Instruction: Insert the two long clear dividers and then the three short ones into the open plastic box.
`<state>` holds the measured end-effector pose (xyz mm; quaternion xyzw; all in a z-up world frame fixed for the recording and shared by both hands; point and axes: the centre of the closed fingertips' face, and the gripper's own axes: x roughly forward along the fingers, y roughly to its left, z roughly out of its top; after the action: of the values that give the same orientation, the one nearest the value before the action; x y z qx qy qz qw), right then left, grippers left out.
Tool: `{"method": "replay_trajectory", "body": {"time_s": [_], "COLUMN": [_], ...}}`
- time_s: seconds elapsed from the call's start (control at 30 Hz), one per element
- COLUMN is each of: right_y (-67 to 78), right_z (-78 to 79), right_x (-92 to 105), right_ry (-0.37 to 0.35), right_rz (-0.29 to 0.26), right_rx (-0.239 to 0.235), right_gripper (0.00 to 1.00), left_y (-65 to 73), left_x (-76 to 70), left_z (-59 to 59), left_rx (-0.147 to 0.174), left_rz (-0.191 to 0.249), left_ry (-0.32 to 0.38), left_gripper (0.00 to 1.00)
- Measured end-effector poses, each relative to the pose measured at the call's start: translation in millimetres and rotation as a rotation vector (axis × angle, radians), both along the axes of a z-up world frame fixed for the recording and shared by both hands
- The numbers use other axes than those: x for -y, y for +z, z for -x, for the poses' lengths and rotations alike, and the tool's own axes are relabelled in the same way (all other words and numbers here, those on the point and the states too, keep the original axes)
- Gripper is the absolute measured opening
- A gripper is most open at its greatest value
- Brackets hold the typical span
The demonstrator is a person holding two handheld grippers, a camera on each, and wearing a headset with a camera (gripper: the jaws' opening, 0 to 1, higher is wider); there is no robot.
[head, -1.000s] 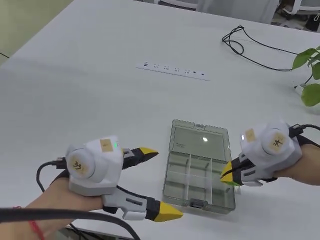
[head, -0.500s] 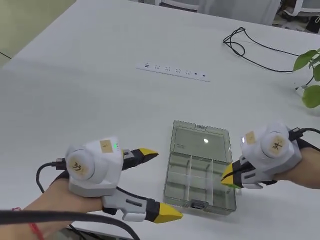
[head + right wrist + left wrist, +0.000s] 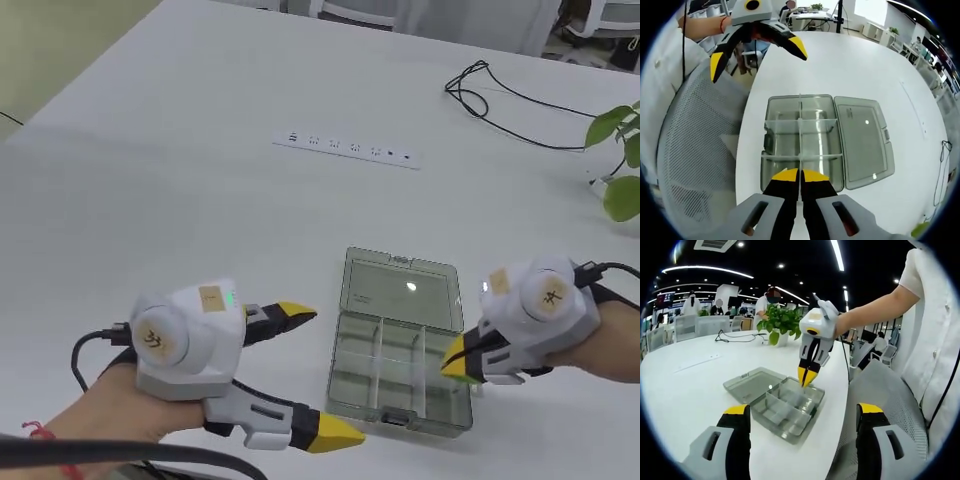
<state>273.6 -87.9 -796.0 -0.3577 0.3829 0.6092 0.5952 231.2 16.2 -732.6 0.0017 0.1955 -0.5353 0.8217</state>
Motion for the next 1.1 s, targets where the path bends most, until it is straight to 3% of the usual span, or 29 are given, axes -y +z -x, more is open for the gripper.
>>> {"method": "replay_trajectory", "body": {"time_s": [0.57, 0.83, 1.1], "right_y": [5.7, -0.6, -11.4], "right_z": [-1.2, -0.1, 0.1], "right_x": [-0.2, 0.9, 1.2], "right_ry": [0.036, 0.056, 0.019], "right_rz": [0.028, 0.021, 0.010], "right_rx": [-0.004, 0.012, 0.013], "right_gripper": [0.03, 0.03, 0.03], "left_y": [1.5, 0.1, -2.3], "left_x": [2.0, 0.6, 0.3], "left_z": [-0.7, -0.4, 1.0], "left_rx": [0.003, 0.001, -0.005], "left_rz": [0.010, 0.006, -0.001], "left_ry": [0.000, 0.003, -0.001], "left_gripper": [0.88, 0.88, 0.89]}}
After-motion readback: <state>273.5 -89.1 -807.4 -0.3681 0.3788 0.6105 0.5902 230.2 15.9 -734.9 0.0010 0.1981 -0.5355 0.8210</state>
